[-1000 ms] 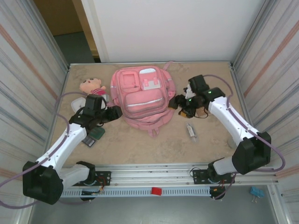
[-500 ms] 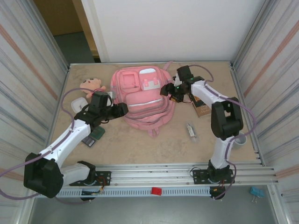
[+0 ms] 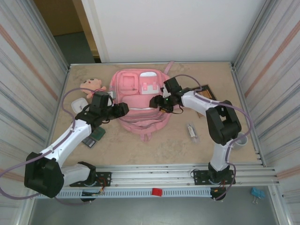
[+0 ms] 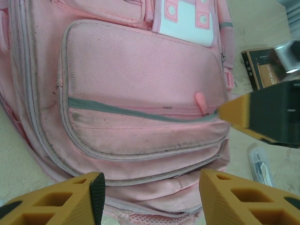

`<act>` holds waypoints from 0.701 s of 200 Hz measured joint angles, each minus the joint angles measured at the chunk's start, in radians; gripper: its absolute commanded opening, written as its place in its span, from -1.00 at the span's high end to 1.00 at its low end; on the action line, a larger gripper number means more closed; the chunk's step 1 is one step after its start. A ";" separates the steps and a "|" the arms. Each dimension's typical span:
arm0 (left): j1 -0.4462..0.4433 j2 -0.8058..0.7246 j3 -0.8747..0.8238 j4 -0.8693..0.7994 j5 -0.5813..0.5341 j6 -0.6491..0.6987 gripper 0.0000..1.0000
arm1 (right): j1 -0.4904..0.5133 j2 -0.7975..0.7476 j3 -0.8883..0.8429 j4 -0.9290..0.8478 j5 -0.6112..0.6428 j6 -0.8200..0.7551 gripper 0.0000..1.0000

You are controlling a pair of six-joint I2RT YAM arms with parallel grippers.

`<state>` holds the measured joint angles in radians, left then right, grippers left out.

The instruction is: Pack the student bag

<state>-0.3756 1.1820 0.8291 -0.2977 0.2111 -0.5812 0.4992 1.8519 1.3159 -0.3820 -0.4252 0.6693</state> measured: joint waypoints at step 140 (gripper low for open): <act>-0.025 0.021 0.027 0.004 -0.011 0.000 -0.12 | -0.563 0.169 0.139 -0.257 0.155 -0.307 -0.37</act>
<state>-0.4007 1.2034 0.8566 -0.2935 0.2001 -0.5808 -0.0643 2.0205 1.4548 -0.6395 -0.2699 0.3626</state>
